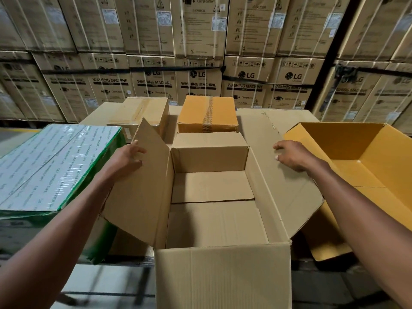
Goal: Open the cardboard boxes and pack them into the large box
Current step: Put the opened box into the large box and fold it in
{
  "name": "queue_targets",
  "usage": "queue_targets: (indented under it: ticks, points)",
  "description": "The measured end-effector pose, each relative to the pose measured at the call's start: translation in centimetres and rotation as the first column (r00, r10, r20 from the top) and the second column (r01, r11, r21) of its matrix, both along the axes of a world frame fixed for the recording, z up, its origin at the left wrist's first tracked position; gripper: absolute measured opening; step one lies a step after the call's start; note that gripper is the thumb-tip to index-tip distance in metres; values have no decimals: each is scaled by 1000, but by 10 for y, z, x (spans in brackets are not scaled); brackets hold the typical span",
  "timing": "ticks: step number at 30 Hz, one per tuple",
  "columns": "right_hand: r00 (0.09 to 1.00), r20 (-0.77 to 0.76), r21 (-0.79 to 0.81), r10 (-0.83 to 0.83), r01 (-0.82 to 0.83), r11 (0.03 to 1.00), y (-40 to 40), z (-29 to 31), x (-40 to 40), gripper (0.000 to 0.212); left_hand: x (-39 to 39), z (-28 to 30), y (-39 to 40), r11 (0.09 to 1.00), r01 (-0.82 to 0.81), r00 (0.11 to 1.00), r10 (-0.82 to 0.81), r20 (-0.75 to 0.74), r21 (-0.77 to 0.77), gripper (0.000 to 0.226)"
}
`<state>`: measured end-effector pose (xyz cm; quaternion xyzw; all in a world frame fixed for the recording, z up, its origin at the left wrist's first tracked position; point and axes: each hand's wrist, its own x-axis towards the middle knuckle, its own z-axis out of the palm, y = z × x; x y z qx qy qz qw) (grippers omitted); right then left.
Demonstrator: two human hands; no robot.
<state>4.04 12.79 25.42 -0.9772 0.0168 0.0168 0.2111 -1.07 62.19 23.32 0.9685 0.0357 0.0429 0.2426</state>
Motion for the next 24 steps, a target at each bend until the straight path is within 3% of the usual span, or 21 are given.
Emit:
queue_targets:
  ticks: [5,8,10,14,18,24]
  points:
    - [999,-6,-57,39,-39,998,-2,3,-2,58,-8,0,3,1000,-5,999,5,-46,12,59]
    - [994,21,-74,110,-109,991,0,5,-5,65,-15,-1,4,998,70,995,-70,-77,-2,64]
    - [986,40,-84,159,-155,984,1,4,-6,60,-18,-2,2,994,111,990,-111,-86,-7,68]
    - [992,13,-114,129,-127,985,2,2,-7,45,-24,-1,-6,1000,17,997,-16,-74,10,64]
    - [993,-25,-121,117,-119,985,3,6,-9,47,-26,4,-13,998,31,999,-29,-42,59,60]
    - [993,56,-71,100,-96,993,-1,5,-13,45,-33,9,-26,998,23,1000,-24,7,61,59]
